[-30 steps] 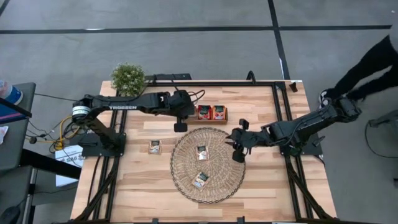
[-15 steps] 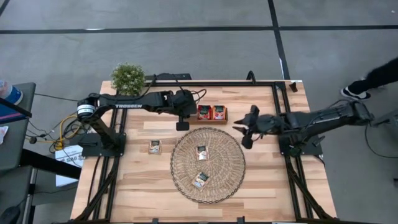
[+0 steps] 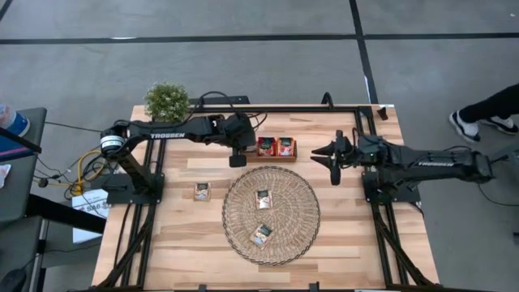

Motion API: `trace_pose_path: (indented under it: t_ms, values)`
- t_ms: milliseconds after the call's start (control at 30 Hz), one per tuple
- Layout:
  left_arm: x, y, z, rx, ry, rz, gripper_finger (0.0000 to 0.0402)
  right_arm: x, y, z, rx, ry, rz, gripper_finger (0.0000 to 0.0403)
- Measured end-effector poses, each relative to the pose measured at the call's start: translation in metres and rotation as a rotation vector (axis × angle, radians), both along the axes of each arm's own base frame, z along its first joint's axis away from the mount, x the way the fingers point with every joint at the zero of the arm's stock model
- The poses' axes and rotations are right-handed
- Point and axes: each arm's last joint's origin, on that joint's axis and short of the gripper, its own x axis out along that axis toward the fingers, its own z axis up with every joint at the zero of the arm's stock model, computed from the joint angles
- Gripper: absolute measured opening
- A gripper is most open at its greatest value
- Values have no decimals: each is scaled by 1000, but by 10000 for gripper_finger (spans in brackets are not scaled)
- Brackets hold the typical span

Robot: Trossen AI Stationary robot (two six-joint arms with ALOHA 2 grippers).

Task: Pick & Place Tea
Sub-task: Put the green tea bag to the left of the wooden organizer

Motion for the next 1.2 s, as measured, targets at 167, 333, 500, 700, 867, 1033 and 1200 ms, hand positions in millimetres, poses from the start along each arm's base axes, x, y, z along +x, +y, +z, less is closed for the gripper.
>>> trace_pose_path:
  t_ms: [167, 333, 500, 700, 867, 1033, 1200]
  values:
    - [-2, 6, 0, -11, -3, 10, 0, -2, -7, -9, 96, 23, -53, 92]
    - [-3, 9, 0, -13, -4, 17, 0, -5, -12, -15, 171, 54, -134, 92]
    - [-3, 8, 0, -19, -6, 13, 0, -6, -17, -14, 223, 39, -186, 92]
    - [-3, 8, 0, -32, -8, 4, 0, -4, -14, -12, 126, 44, 23, 92]
    - [-3, 8, -2, -38, 1, 0, 0, -3, -14, -7, 69, -9, 173, 92]
    - [-3, 11, -10, -36, 57, 9, 0, -4, -16, -6, 67, -26, 174, 92]
    - [-3, 12, -13, 17, 86, -10, 0, -3, -16, -5, 69, -33, 191, 92]
